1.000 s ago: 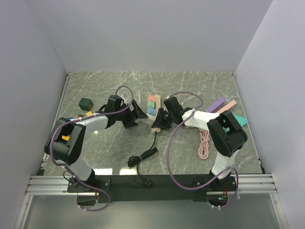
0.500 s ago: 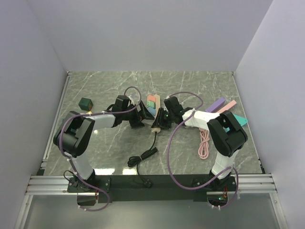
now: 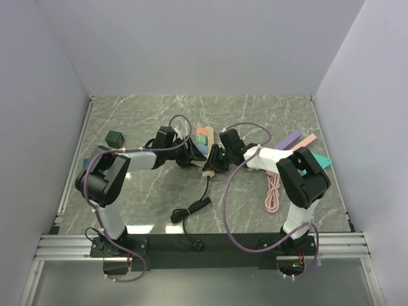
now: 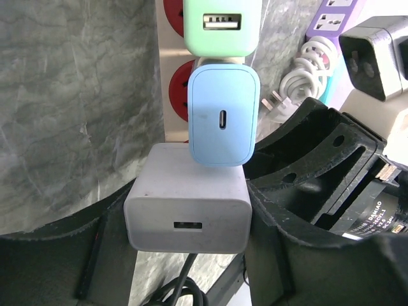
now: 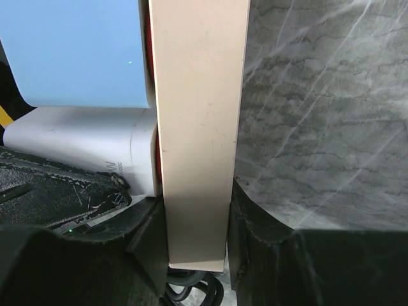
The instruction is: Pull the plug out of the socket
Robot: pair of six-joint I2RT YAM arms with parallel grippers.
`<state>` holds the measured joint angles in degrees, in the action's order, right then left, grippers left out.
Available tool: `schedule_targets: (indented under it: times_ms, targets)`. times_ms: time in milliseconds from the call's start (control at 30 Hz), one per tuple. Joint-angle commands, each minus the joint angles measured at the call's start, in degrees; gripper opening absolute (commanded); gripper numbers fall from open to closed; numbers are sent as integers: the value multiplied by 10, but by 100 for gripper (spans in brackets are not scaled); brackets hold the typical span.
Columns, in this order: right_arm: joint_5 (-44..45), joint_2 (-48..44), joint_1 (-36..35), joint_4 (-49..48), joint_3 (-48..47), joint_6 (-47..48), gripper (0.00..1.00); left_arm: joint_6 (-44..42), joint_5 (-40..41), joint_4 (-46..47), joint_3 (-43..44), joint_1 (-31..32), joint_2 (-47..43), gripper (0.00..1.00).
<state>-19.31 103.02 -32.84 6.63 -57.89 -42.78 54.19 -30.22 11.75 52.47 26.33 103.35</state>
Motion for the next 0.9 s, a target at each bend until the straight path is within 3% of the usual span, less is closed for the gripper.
schedule_targets:
  times_ms: [0, 333, 633, 867]
  targets:
    - [11, 12, 1, 37, -8, -19, 0, -21, 3, 12, -15, 3, -35, 0]
    - [58, 89, 29, 112, -14, -58, 0, -23, 82, -44, -84, -13, -205, 0]
    - [90, 117, 29, 153, -47, -68, 0, -16, 120, -98, -80, -22, -261, 0]
    - [103, 140, 29, 167, -62, -90, 0, 59, 120, -14, -136, -45, -296, 0]
